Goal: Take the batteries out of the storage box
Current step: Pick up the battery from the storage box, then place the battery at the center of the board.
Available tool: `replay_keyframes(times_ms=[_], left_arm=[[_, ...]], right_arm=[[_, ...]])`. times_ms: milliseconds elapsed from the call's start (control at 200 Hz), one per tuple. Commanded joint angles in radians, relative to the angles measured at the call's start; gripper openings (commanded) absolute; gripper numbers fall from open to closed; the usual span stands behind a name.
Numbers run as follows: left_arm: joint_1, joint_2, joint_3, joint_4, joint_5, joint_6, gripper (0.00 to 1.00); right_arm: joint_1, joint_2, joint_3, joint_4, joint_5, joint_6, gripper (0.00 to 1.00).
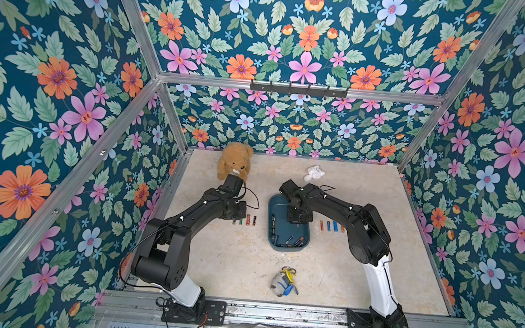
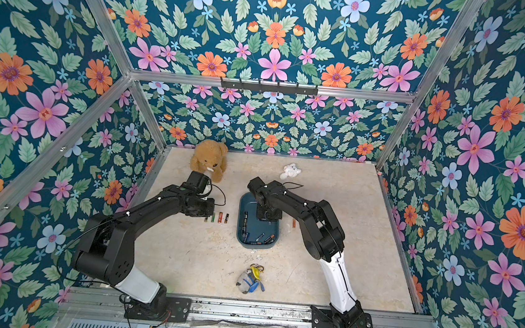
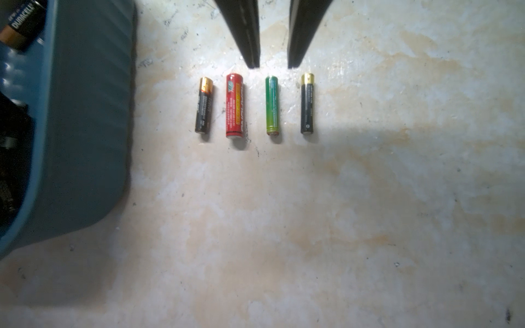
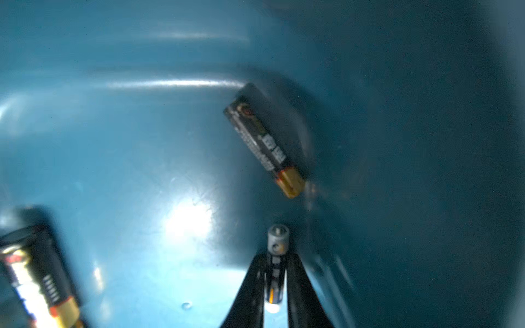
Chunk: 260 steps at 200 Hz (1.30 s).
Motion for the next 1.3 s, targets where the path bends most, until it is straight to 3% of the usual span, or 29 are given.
replay_keyframes(times_ms=[0,830,1135,1295], left_arm=[[-0.002,-0.006,0.003,-0.011,-0.008,-0.003,0.24],[-0.018,0.022,0.030,-0.025,-0.011,-0.006,0.24],[-0.022,0.036,0.050,-0.032,-0.014,-0.002,0.24],[-0.024,0.043,0.059,-0.034,-0.013,0.001,0.24]], right_arm=[[0.000,-0.017,-0.010,0.014,-0.028,-0.020,0.18],[-0.041,-0.239,0.018,-0.016,-0.038,-0.046,0.16],[-0.157,-0.402,-0.117,-0.006,0.002,-0.097,0.16],[-0.242,-0.503,-0.281,0.039,0.013,-0.144,0.16]])
